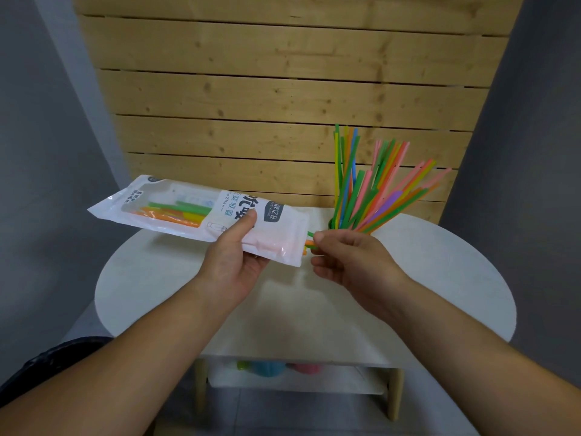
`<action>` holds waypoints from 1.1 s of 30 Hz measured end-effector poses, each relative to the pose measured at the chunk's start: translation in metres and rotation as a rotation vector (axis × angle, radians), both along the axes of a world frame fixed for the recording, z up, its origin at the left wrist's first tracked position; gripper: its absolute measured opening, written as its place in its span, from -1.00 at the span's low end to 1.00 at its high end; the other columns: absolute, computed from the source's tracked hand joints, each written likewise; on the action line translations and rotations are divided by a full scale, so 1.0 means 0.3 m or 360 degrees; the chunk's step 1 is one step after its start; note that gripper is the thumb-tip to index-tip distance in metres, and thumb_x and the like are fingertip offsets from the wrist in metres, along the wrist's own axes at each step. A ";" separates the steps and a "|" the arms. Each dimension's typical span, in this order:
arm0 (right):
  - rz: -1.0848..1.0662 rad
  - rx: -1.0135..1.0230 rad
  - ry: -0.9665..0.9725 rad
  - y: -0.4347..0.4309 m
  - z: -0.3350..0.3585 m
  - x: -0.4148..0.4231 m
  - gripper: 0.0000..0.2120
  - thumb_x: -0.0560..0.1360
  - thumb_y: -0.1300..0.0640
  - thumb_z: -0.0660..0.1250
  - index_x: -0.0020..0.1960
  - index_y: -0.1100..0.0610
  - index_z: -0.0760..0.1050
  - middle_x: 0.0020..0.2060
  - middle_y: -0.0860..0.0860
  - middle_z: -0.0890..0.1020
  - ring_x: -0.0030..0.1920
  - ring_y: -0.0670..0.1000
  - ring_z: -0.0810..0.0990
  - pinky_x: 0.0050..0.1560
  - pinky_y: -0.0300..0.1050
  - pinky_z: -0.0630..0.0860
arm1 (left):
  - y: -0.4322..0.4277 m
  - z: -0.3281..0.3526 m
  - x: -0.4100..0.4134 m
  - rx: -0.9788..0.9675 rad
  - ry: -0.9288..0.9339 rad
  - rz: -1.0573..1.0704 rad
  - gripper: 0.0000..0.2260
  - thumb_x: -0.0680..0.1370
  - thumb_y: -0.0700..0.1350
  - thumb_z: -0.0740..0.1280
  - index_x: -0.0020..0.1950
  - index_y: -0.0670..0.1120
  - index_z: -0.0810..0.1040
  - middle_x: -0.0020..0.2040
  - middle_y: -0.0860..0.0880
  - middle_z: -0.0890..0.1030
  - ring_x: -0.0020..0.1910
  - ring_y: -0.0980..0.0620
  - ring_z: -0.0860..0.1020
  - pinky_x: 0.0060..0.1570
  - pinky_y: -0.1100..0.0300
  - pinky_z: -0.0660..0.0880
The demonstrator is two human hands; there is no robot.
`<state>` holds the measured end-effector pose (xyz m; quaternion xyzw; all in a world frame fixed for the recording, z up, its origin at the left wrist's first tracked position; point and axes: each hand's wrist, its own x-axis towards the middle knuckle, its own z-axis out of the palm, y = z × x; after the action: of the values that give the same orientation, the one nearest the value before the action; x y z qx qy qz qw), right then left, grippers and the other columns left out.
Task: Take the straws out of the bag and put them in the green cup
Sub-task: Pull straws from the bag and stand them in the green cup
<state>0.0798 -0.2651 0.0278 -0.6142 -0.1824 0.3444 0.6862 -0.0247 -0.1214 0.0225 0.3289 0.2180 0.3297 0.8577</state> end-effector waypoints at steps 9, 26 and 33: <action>-0.0173 0.0134 -0.0008 0.003 0.016 -0.001 -0.94 0.49 0.34 0.41 -0.04 0.31 0.61 -0.34 0.12 0.67 -0.35 -0.01 0.64 -0.29 -0.22 0.61 | 0.001 0.003 -0.003 -0.0001 0.0005 -0.0003 -0.87 0.60 -0.21 0.37 0.11 -0.03 0.60 -0.06 -0.03 0.77 -0.11 0.02 0.74 -0.10 0.03 0.69; -0.0224 0.0222 0.0210 -0.029 0.022 0.069 -0.89 0.52 0.38 0.35 -0.02 0.28 0.63 -0.32 0.11 0.58 -0.37 -0.05 0.54 -0.37 -0.29 0.55 | 0.027 -0.005 -0.006 -0.0175 -0.0011 0.0064 -0.79 0.58 -0.26 0.39 0.18 -0.06 0.57 -0.01 -0.07 0.76 -0.10 -0.02 0.75 -0.22 0.00 0.70; -0.0134 0.0221 0.0219 -0.030 0.007 0.051 -0.69 0.32 0.05 0.53 -0.01 0.16 0.60 -0.29 0.04 0.55 -0.33 -0.06 0.55 -0.32 -0.22 0.55 | 0.038 0.004 -0.010 -0.0209 -0.0031 0.0097 -0.80 0.58 -0.26 0.39 0.18 -0.07 0.56 0.05 -0.08 0.75 -0.05 -0.03 0.74 -0.15 -0.03 0.70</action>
<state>0.0950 -0.2741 0.0298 -0.5473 -0.1322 0.3431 0.7519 -0.0279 -0.1101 0.0236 0.2620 0.2409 0.3437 0.8690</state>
